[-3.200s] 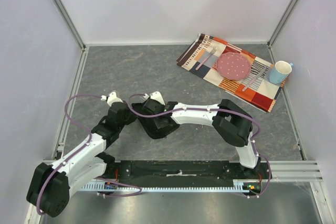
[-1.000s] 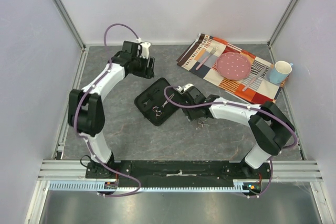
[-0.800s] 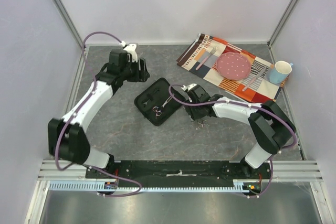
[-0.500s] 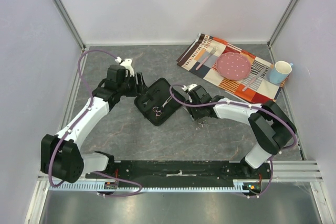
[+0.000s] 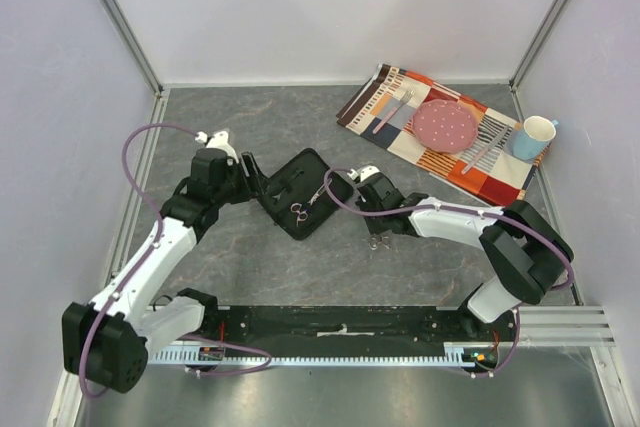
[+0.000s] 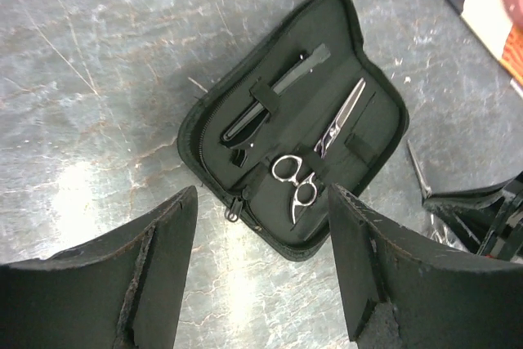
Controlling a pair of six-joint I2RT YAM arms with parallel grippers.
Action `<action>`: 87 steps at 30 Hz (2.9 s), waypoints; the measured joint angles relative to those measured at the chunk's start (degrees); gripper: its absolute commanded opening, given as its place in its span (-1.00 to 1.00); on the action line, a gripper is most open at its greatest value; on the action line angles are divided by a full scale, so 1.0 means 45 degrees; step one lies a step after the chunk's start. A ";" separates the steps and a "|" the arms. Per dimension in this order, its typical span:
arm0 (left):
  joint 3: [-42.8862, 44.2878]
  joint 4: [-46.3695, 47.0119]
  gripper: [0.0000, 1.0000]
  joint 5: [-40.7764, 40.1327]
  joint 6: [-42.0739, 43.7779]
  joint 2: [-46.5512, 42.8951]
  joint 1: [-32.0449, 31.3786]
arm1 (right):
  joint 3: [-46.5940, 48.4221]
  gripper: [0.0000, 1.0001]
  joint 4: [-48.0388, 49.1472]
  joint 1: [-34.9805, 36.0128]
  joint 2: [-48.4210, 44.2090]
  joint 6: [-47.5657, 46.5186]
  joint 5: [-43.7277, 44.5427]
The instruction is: Sort the hair-cutting tools
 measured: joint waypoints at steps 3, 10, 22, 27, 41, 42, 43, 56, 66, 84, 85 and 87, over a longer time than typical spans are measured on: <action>-0.0160 -0.0034 0.41 -0.0384 -0.0296 -0.0840 0.0000 | 0.0000 -1.00 -0.0053 0.0267 0.0000 0.0151 0.0403; -0.0874 -0.0044 0.40 -0.0549 -0.0947 -0.1078 0.0000 | 0.0005 -1.00 -0.0175 0.0505 -0.0005 0.0529 0.0928; -0.3585 0.1078 0.30 -0.0534 -0.2861 -0.1316 -0.0238 | 0.0243 -1.00 -0.2696 0.0529 -0.0869 0.0607 0.1180; -0.4779 0.2929 0.29 -0.0568 -0.3322 -0.0923 -0.0316 | 0.0680 -1.00 -0.3366 0.0529 -0.1506 0.0471 0.1132; -0.3798 0.8349 0.25 -0.0029 -0.1987 0.4357 -0.0316 | 0.0782 -1.00 -0.4051 0.0588 -0.2399 -0.0267 0.0486; -0.3507 0.8524 0.25 0.0131 -0.1807 0.4692 -0.0311 | 0.0782 -1.00 -0.4075 0.0588 -0.2472 -0.0316 0.0418; -0.3113 0.8791 0.25 0.0379 -0.1593 0.5115 -0.0316 | 0.0782 -1.00 -0.4090 0.0602 -0.2531 -0.0379 0.0364; 0.4668 0.9520 0.19 0.4367 0.0442 1.1191 -0.0306 | 0.0874 -1.00 -0.4235 0.1025 -0.2268 -0.0806 0.0034; 0.6426 0.6295 0.17 0.3405 0.0821 1.1788 -0.0306 | 0.2929 -1.00 -0.4668 0.1171 -0.0738 -0.1530 0.0801; -0.0291 0.3517 0.14 0.0583 -0.1685 0.3949 -0.2157 | 0.6348 -1.00 -0.6722 0.0908 0.2565 -0.4177 0.1923; -0.0505 0.3410 0.14 0.0607 -0.1763 0.3696 -0.2297 | 0.6407 -1.00 -0.6805 0.0874 0.2565 -0.4308 0.1972; -0.0889 0.3298 0.14 0.0617 -0.1865 0.3147 -0.2399 | 0.6421 -1.00 -0.6887 0.0831 0.2565 -0.4609 0.1987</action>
